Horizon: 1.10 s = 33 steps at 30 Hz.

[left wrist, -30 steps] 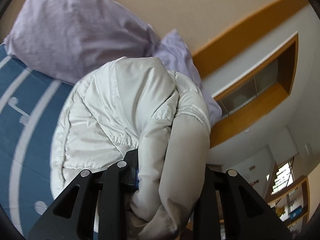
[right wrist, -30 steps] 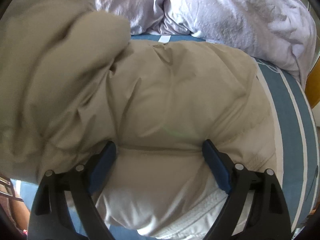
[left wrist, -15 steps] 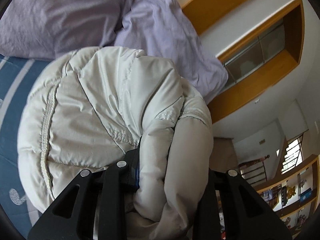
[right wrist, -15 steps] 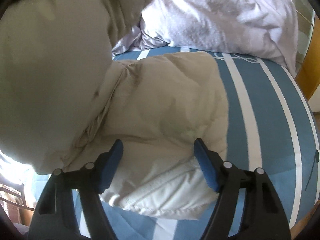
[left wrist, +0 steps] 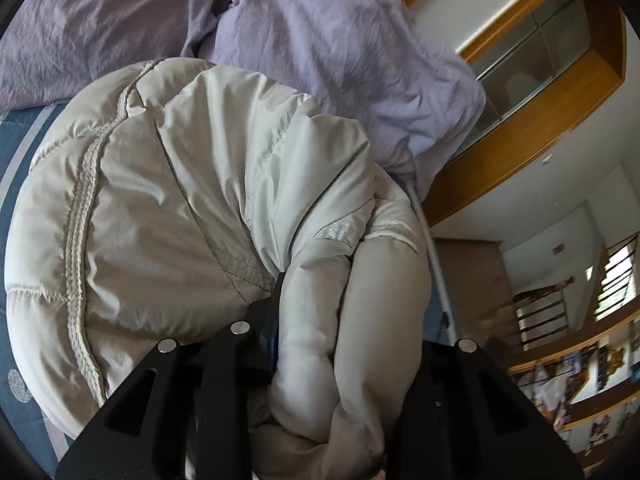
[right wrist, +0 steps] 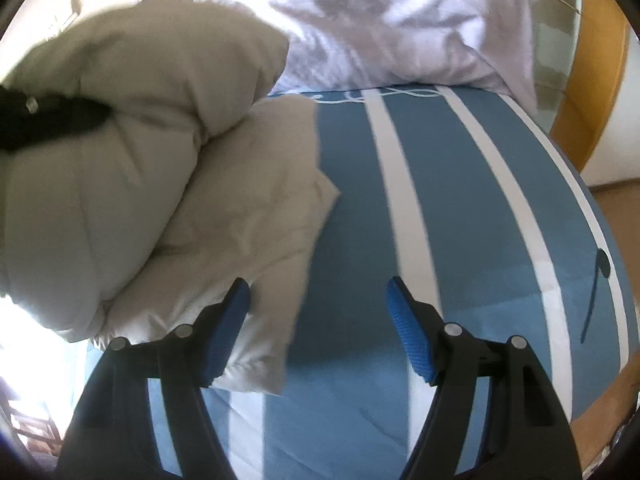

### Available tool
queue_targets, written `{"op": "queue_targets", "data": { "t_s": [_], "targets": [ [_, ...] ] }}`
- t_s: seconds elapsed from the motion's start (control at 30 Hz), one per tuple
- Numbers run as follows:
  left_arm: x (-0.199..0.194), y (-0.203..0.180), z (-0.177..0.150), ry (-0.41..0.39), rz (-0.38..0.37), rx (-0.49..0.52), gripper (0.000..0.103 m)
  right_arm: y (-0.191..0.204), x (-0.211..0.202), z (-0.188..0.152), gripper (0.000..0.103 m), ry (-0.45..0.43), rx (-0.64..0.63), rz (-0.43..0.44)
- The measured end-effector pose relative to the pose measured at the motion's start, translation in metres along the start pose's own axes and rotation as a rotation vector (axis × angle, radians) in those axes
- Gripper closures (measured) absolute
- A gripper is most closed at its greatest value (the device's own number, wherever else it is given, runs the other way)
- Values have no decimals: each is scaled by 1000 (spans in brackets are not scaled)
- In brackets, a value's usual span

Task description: Fold large clothes

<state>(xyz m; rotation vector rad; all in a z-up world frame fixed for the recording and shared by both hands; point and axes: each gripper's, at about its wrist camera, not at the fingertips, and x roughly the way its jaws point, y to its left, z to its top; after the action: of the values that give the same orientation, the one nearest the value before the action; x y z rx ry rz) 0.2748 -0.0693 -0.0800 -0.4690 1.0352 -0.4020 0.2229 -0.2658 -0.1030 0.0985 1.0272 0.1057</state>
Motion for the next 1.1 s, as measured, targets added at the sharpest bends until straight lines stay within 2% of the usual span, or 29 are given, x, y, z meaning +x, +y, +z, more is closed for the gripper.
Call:
{"op": "queue_targets", "data": {
  "t_s": [0.37, 0.43, 0.7, 0.97, 1.07, 1.1],
  "targets": [
    [29, -20, -6, 40, 106, 59, 73, -39, -6, -3, 32, 3, 64, -50],
    [28, -24, -5, 39, 135, 84, 69, -43, -9, -5, 32, 1, 71, -55],
    [14, -48, -11, 31, 251, 204, 62, -51, -13, -4, 32, -14, 92, -67],
    [-6, -52, -14, 10, 267, 220, 53, -53, -17, 0, 32, -32, 96, -67],
    [-13, -56, -17, 4, 242, 216, 37, -54, -19, 0, 32, -35, 103, -65],
    [-17, -59, -19, -6, 206, 215, 24, -54, -19, 0, 32, -38, 103, -64]
  ]
}}
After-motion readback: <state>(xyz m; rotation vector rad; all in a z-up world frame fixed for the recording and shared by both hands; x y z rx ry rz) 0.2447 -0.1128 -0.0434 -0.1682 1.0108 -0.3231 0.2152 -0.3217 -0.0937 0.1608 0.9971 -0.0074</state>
